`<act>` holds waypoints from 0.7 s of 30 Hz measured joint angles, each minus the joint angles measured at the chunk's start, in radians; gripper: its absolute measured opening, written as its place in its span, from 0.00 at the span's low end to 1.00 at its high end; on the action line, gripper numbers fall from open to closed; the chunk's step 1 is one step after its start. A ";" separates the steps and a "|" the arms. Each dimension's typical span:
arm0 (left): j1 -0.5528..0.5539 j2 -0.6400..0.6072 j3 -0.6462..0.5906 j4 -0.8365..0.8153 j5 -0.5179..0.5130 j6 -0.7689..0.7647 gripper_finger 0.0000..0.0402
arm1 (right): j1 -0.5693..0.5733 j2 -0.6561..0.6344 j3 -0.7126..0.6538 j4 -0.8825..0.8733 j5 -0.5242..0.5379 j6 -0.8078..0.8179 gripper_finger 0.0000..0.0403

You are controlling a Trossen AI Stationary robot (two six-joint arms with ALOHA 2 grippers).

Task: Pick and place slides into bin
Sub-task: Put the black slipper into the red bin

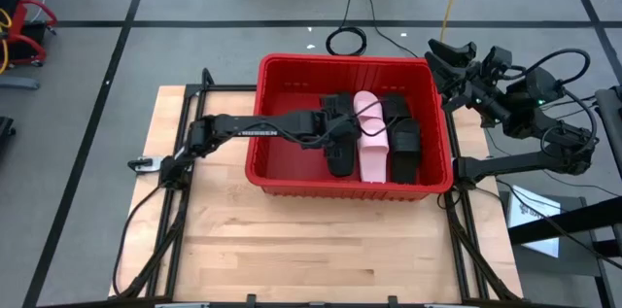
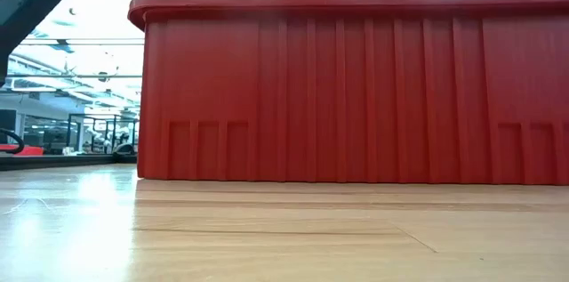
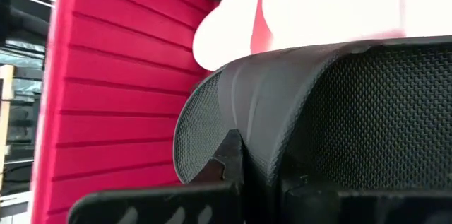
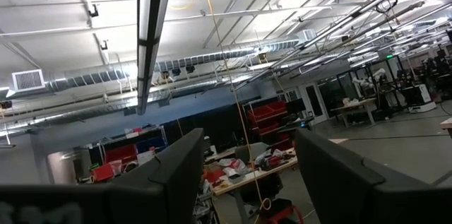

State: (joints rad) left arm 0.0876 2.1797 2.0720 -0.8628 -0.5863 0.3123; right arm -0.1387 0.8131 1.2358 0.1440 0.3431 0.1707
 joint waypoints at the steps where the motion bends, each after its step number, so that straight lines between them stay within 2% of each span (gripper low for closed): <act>1: 0.002 0.009 0.000 -0.001 0.004 0.000 0.02 | 0.000 0.000 0.000 0.000 0.000 0.000 0.53; 21: 0.002 0.135 0.000 0.056 0.079 -0.011 0.02 | 0.000 0.000 0.000 -0.053 0.000 0.027 0.53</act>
State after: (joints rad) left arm 0.0901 2.3150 2.0720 -0.8065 -0.5072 0.3015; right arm -0.1387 0.8127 1.2358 0.0907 0.3431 0.1978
